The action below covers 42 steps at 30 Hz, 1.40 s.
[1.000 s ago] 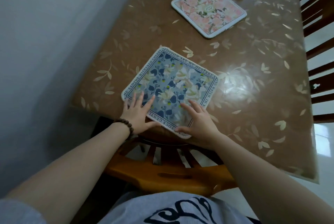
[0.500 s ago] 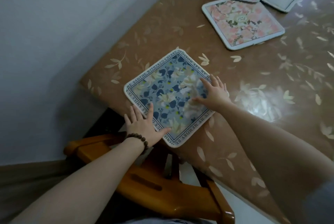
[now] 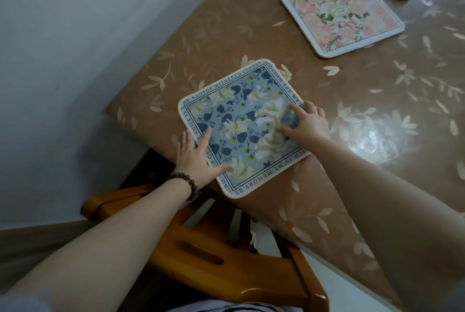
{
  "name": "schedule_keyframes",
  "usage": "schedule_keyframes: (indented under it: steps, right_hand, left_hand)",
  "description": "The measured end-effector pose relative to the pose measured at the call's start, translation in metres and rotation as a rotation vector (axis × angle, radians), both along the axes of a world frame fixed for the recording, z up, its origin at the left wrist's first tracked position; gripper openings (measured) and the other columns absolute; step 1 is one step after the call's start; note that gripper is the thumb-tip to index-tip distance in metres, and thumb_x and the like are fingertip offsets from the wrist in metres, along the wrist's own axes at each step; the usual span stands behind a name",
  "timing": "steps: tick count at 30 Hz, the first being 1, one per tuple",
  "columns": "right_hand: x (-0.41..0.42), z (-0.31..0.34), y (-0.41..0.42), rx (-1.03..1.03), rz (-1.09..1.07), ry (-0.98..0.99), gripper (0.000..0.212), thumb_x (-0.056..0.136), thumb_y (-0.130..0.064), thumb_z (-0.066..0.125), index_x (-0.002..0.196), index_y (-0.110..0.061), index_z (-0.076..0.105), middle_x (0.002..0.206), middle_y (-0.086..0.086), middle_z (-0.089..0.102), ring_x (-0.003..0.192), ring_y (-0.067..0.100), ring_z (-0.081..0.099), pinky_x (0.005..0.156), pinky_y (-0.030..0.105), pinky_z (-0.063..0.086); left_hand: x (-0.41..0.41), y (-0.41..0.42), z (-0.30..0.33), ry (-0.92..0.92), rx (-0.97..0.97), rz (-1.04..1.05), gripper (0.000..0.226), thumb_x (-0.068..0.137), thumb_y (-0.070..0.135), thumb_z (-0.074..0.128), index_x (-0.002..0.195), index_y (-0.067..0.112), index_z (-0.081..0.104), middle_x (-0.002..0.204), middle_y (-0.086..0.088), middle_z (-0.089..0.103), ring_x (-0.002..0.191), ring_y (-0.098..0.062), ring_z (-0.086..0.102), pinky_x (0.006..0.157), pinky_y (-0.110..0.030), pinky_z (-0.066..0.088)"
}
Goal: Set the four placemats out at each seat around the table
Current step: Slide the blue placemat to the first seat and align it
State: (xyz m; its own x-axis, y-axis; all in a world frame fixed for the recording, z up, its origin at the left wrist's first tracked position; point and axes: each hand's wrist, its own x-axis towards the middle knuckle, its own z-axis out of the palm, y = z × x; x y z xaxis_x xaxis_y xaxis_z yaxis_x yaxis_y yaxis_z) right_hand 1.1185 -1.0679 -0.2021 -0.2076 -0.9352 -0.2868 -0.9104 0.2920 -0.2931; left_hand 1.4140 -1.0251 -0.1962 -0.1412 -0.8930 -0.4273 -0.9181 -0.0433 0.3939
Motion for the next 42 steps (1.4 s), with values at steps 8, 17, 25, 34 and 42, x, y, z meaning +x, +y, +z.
schedule_keyframes:
  steps: [8,17,25,34,42]
  right_hand:
    - [0.010,-0.003,0.058,0.085,-0.238,-0.034,0.078,0.078,-0.064,0.055,0.144,-0.040,0.021,0.159,0.003,0.005,0.142,0.031,0.010,0.113,0.046,0.026]
    - [0.077,0.006,0.115,0.112,-0.426,-0.094,0.066,0.081,-0.057,0.050,0.140,-0.041,0.025,0.158,0.014,0.005,0.139,0.036,0.009,0.110,0.046,0.023]
    - [0.086,0.011,0.135,0.057,-0.481,-0.204,0.109,0.065,-0.076,0.058,0.147,-0.039,-0.003,0.158,0.011,-0.009,0.144,0.027,-0.008,0.116,0.044,0.008]
    - [0.089,0.011,0.145,0.160,-0.327,-0.145,0.133,0.049,-0.079,0.068,0.145,-0.039,-0.016,0.157,0.015,-0.014,0.143,0.028,-0.015,0.115,0.044,-0.003]
    - [0.111,0.015,0.157,0.170,-0.381,-0.220,0.131,0.054,-0.068,0.075,0.145,-0.040,-0.014,0.156,0.014,-0.019,0.143,0.027,-0.017,0.117,0.043,-0.001]
  left_hand:
    - [0.006,-0.059,0.000,0.043,0.002,-0.198,0.107,0.064,0.077,0.058,0.147,0.040,0.001,0.158,-0.006,-0.005,0.144,-0.020,-0.009,0.114,-0.045,-0.002]
    - [-0.007,-0.133,-0.001,0.010,0.063,-0.372,0.111,0.058,0.083,0.054,0.147,0.040,0.003,0.158,-0.001,-0.004,0.144,-0.019,-0.003,0.113,-0.051,0.000]
    - [0.022,-0.116,0.000,-0.062,0.013,-0.402,0.132,0.036,0.096,0.045,0.141,0.045,-0.017,0.156,-0.007,-0.016,0.143,-0.026,-0.014,0.112,-0.051,-0.001]
    - [0.053,-0.066,-0.005,-0.212,0.014,-0.659,0.141,0.038,0.086,0.063,0.132,0.045,-0.034,0.150,-0.006,-0.033,0.137,-0.020,-0.031,0.112,-0.050,-0.011]
    - [0.059,-0.068,-0.003,-0.154,0.010,-0.648,0.138,0.043,0.078,0.071,0.139,0.045,-0.022,0.153,-0.004,-0.028,0.139,-0.017,-0.024,0.113,-0.044,-0.012]
